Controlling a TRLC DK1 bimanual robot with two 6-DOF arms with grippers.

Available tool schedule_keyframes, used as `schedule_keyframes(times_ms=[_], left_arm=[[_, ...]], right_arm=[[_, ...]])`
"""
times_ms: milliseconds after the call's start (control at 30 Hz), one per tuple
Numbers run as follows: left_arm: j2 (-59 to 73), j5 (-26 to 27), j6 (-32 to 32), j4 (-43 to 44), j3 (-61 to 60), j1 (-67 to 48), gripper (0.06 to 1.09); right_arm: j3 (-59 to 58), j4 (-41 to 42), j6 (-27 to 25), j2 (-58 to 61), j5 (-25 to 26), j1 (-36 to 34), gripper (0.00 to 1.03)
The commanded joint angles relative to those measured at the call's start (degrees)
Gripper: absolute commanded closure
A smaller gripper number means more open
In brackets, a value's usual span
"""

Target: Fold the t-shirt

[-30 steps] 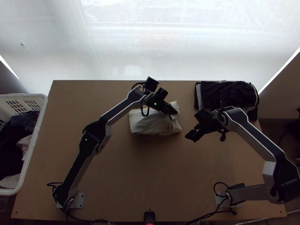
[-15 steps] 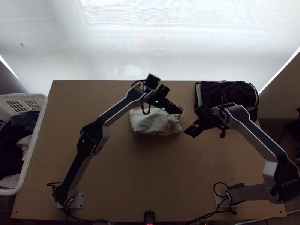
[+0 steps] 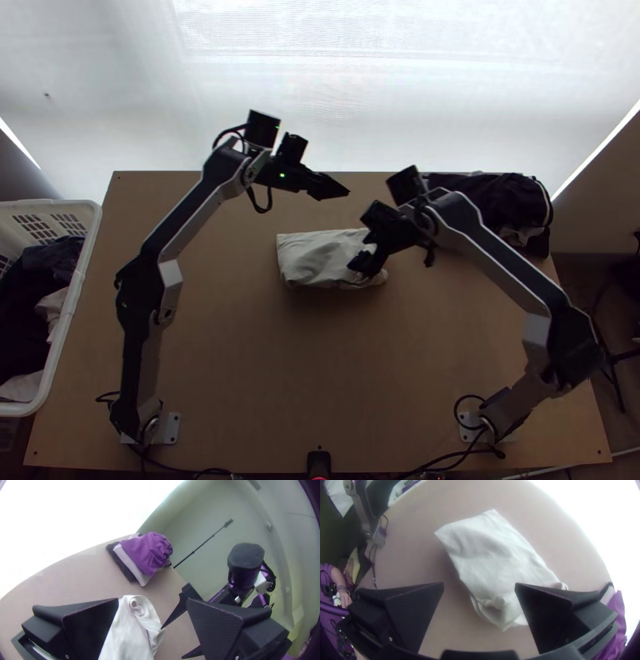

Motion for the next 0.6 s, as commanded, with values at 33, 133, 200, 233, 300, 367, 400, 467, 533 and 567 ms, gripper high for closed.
schedule_keyframes(times_ms=[33, 133, 200, 233, 300, 367, 400, 467, 533, 567], left_arm=[[-3.91, -0.02, 1.79, -3.46, -2.73, 4.34, 0.10], [-4.09, -0.02, 2.06, -3.54, -2.73, 4.78, 0.10], [-4.09, -0.02, 2.06, -3.54, -2.73, 5.04, 0.10], [-4.09, 0.07, 2.15, -3.54, -2.73, 5.04, 0.10], [-4.00, -0.02, 2.15, -3.54, -2.64, 5.04, 0.10], [-3.74, -0.02, 2.23, -3.46, -2.56, 4.95, 0.10], [-3.56, -0.02, 2.15, -3.46, -2.56, 4.78, 0.10], [-3.30, 0.07, 2.15, -3.46, -2.38, 4.43, 0.10], [-2.77, -0.02, 2.23, -3.46, -2.20, 4.25, 0.10], [-2.59, -0.02, 2.32, -3.54, -2.20, 4.07, 0.10]], right_arm=[[3.21, -0.73, -3.10, 10.71, 5.01, 5.25, 0.04], [-1.28, -3.45, -2.13, 9.13, 2.99, 2.70, 0.04], [-5.32, -3.54, -1.52, 4.82, 2.99, 1.73, 0.04], [-6.90, -3.54, -0.90, 2.71, 2.99, 1.20, 0.04], [-9.27, -4.68, -0.37, -1.24, 2.99, 0.15, 0.04], [-11.56, -5.21, 1.47, -3.53, 2.99, -0.38, 0.04], [-12.88, -6.17, 1.91, -4.41, 2.99, -0.29, 0.04], [-15.07, -8.81, 2.44, -5.37, 2.99, -0.12, 0.04], [-17.54, -9.43, 3.14, -5.81, 2.99, -0.38, 0.04], [-18.50, -9.43, 3.23, -5.81, 2.81, -1.43, 0.04]])
